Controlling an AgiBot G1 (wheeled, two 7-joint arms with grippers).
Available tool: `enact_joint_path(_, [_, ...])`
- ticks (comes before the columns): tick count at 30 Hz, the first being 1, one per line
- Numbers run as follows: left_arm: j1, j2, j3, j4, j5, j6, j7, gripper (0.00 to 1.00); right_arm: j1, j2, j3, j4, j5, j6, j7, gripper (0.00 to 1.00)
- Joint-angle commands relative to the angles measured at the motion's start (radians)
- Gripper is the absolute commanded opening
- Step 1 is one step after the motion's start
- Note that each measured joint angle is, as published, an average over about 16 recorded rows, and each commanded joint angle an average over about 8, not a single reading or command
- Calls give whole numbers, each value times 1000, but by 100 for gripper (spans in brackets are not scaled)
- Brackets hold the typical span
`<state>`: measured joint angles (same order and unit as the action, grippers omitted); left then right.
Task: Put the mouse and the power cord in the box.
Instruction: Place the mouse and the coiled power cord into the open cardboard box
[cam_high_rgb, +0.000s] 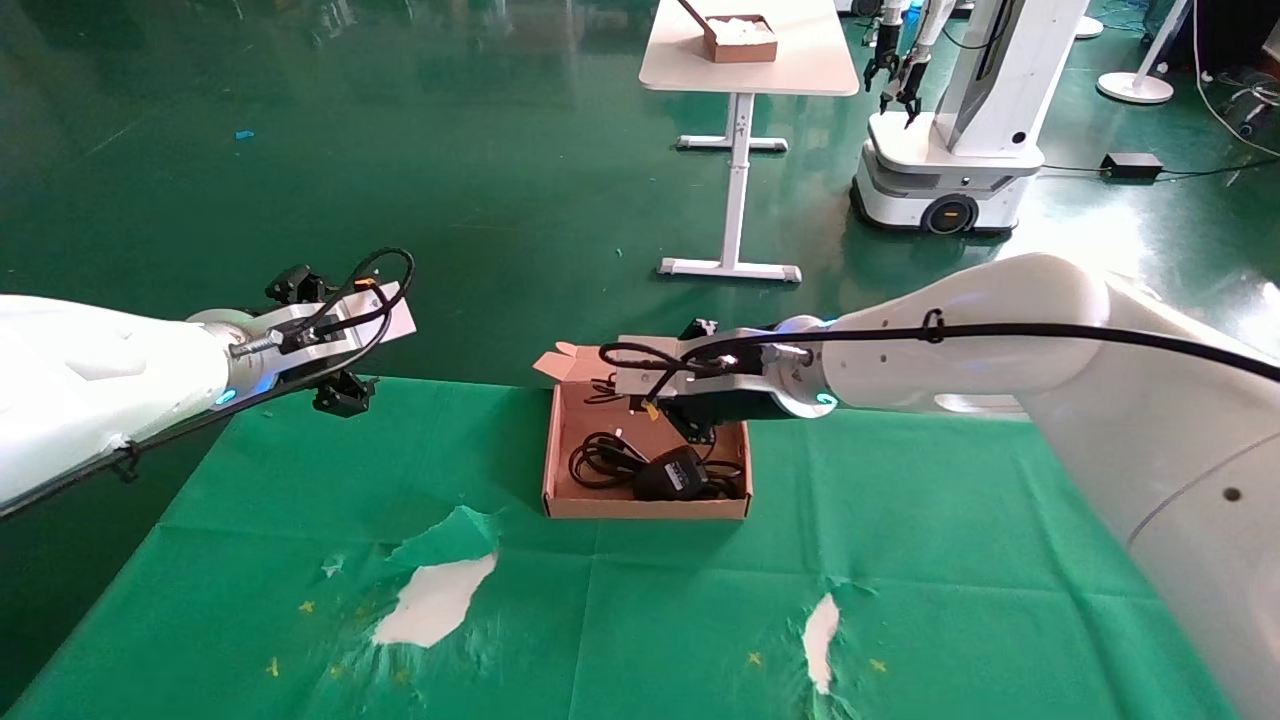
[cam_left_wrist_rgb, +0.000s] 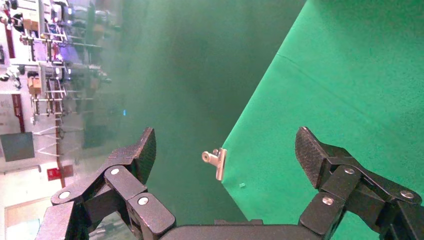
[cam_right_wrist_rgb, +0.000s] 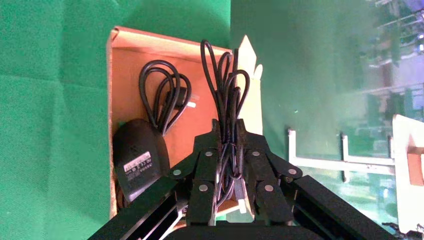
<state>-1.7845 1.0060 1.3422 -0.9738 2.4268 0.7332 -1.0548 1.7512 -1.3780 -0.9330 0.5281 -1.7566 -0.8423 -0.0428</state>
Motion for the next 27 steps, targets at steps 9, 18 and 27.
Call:
enact_joint_path(9, [0,2,0,4,-2,-1,1,100,2,3,9,7,-5,-10,-3,100])
enact_joint_path(18, [0,2,-1,5,-3,-1,1,100,-36,48,50,53,53,-52,9,100])
enact_joint_path(27, [0,2,-1,5,-3,-1,1,100,-137,161,145,164,206,-146,44,100])
